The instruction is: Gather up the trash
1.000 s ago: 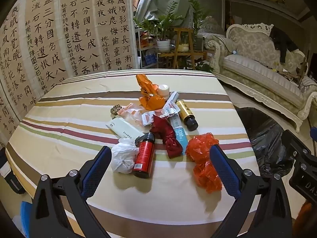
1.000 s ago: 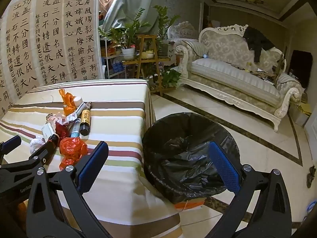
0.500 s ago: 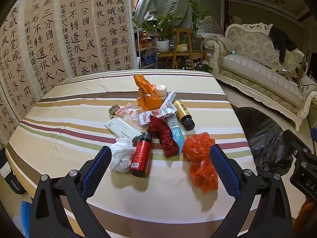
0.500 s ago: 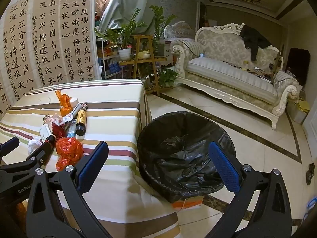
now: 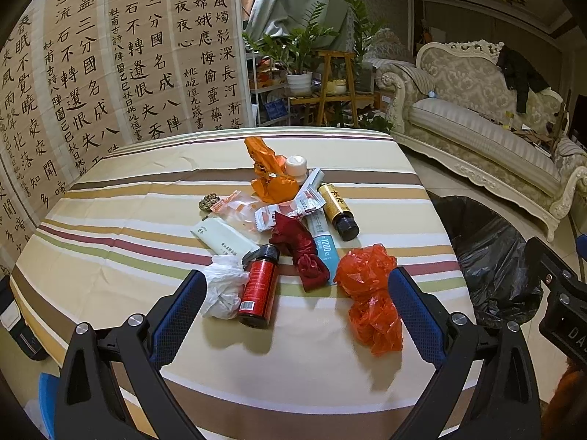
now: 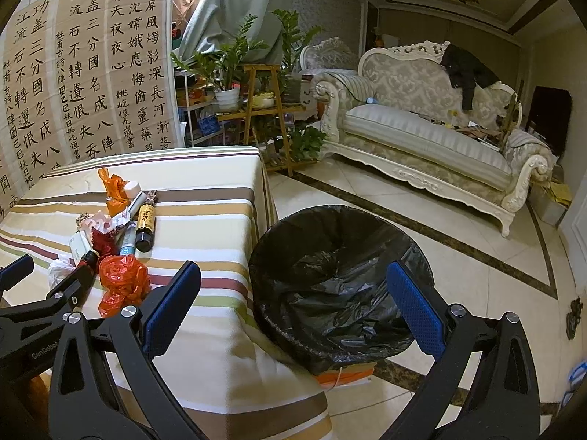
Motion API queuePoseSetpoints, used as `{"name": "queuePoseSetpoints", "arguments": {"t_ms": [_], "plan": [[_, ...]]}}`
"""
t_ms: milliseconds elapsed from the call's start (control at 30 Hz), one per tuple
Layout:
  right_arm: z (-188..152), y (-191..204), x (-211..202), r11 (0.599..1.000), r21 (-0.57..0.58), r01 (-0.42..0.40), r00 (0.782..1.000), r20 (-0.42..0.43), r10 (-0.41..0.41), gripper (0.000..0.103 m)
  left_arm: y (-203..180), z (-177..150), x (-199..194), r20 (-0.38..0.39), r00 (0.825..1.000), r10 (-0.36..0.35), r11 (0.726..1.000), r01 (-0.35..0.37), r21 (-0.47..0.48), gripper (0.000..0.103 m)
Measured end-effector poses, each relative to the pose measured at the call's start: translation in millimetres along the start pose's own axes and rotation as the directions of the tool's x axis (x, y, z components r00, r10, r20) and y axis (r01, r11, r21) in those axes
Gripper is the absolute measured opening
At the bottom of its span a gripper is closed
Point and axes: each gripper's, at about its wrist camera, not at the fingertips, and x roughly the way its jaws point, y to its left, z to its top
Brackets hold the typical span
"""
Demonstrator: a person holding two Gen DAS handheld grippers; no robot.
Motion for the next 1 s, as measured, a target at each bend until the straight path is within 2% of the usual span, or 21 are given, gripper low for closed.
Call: {"name": "queuePoseSetpoints", "arguments": {"t_ms": [1000], "plan": [[-4.0, -2.9, 7.0, 1.000, 0.006, 0.005, 1.000, -0.013, -0.005, 0.099, -6.7, -6.1, 8.1, -0.015, 1.000, 0.000, 1.000, 0.000, 0.012, 0.097]]}}
